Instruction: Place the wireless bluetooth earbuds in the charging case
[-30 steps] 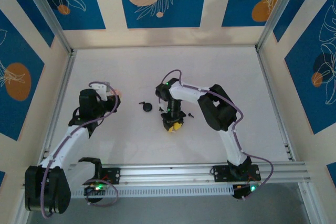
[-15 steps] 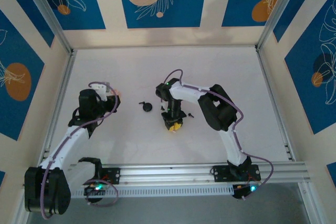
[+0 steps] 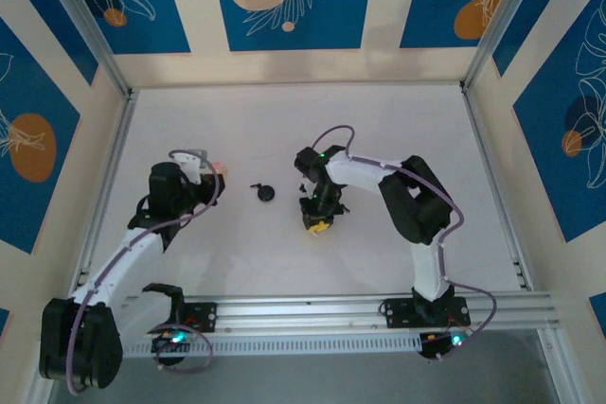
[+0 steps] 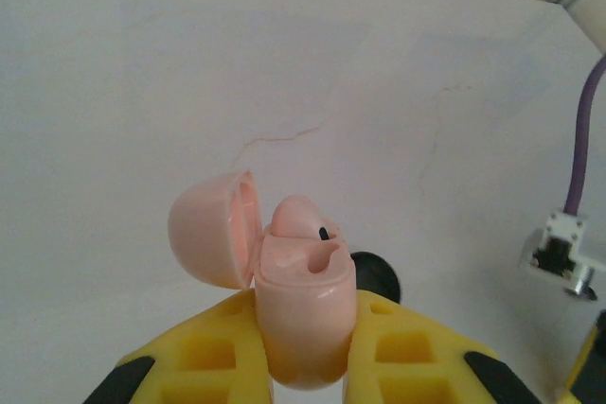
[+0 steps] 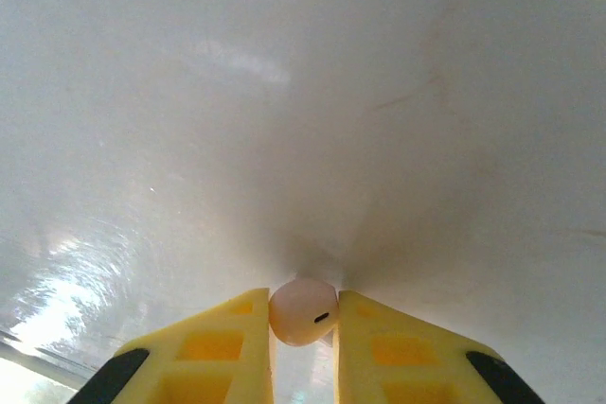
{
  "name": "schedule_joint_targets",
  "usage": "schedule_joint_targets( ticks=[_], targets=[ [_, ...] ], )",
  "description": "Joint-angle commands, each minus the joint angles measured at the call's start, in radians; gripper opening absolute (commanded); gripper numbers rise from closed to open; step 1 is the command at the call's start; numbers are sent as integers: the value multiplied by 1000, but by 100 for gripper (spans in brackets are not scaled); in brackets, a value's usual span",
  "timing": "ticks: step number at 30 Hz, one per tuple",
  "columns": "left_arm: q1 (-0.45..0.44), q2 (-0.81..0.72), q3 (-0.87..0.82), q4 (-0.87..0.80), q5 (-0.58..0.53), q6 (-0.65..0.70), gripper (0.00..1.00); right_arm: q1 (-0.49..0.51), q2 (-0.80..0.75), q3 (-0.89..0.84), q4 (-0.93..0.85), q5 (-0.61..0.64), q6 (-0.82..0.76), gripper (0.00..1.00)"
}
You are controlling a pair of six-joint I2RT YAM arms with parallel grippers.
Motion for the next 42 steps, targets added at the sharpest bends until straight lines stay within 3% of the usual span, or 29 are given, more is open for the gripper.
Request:
schedule_joint_targets(
  ticks=[1, 14, 22, 31, 42],
  targets=[
    [-50, 19, -26, 124, 39, 33, 13, -28, -107, -73, 155, -8, 79, 19],
    [-331, 275, -24, 477, 5, 131, 13, -148, -481, -373, 522, 3, 159, 19],
    [-467, 473, 55, 689, 4, 168, 13, -262, -701, -510, 698, -87, 152, 19],
    [-553, 596, 140, 816, 3, 203, 13, -302, -819, -542, 753, -153, 123, 19],
    [-582, 615, 165, 875, 4, 248, 13, -304, -891, -560, 835, -198, 115, 19]
  ],
)
